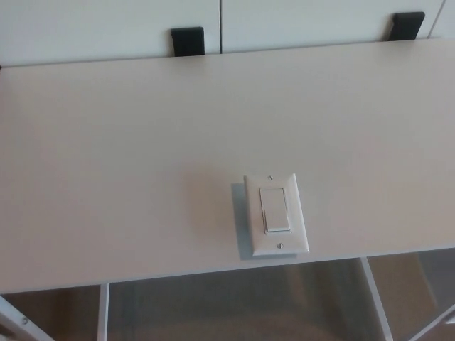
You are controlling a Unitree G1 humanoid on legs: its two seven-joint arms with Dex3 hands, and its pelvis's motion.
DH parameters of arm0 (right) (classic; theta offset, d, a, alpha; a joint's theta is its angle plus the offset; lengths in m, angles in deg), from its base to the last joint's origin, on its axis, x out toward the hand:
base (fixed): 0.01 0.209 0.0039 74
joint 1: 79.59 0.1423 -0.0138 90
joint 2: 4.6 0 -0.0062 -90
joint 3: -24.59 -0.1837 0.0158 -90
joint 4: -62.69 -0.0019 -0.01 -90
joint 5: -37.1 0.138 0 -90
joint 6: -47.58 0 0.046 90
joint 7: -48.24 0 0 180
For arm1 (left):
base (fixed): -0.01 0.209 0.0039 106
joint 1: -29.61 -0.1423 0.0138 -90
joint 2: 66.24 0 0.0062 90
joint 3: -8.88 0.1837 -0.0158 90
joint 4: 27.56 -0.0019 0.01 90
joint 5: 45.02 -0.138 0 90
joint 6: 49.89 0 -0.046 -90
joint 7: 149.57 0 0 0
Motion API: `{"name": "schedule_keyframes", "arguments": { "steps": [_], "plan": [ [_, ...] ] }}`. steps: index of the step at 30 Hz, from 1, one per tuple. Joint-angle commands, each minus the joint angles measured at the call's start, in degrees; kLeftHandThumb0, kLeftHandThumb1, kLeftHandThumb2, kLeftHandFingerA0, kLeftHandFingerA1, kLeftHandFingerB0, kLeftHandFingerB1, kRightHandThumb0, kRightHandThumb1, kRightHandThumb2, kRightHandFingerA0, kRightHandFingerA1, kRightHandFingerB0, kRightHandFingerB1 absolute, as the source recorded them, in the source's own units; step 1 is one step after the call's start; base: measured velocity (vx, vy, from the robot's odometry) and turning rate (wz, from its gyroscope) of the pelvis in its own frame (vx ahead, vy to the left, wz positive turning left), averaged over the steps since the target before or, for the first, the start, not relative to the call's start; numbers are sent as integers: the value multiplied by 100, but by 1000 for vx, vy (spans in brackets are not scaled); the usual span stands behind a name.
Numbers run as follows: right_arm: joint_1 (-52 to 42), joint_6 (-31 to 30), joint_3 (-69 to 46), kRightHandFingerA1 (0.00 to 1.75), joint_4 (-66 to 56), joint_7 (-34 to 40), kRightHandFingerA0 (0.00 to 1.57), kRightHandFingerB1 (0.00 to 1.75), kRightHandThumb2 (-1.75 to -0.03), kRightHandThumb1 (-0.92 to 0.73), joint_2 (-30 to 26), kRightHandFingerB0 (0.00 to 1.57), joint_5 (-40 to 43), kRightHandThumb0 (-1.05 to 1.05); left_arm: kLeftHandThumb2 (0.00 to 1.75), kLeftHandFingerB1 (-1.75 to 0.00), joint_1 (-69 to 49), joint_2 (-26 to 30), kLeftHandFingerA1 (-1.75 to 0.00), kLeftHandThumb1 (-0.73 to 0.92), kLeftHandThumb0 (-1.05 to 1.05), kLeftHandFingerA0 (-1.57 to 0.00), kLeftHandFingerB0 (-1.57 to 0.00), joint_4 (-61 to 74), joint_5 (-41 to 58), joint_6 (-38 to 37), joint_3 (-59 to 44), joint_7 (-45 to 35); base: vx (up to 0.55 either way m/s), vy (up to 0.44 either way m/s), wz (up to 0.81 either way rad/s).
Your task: The robot walk towards a table in front and then clicks the light switch button using the right hand's index finger
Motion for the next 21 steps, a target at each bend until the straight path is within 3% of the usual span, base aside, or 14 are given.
{"name": "schedule_keyframes", "arguments": {
  "steps": [1,4,6,7,12,18,21],
  "plan": [
    [-728,1257,197,45,-1226,33,86,42,-57,-55,99,61,-165,-54,97,-51,-163,6,-57,58,-14,-28,-15,391,-7,74,31,-53,0,0,0],
    [-1132,1431,248,45,-1982,-98,86,41,-57,-56,185,63,114,-53,99,-50,-250,19,-56,60,-15,-24,-13,608,-17,53,126,-132,0,0,0],
    [-1791,1172,303,49,-3201,-129,85,41,-61,-56,226,66,410,-70,97,-51,-353,-5,-57,57,-15,-28,-18,800,-76,40,245,-109,0,0,0],
    [-1990,1418,280,46,-3557,-168,83,41,-61,-55,215,61,511,-59,99,-51,-397,-18,-56,59,-16,-25,-15,860,-103,6,315,-116,0,0,0],
    [-2467,1895,215,46,-4805,-164,80,40,-61,-55,223,61,743,-57,98,-51,-457,11,-56,59,-18,-25,-15,940,-100,-49,419,-180,0,0,0],
    [-2332,2454,-159,44,-5830,77,71,39,-61,-54,305,59,350,-56,98,-51,-450,11,-57,59,-13,-27,-16,956,-160,-31,456,-55,0,0,0],
    [-1506,2833,-838,40,-6024,317,63,36,-59,-62,319,52,-403,-55,98,-51,-441,21,-56,58,-15,-26,-15,964,-132,-3,469,-63,0,0,0]
  ]
}}
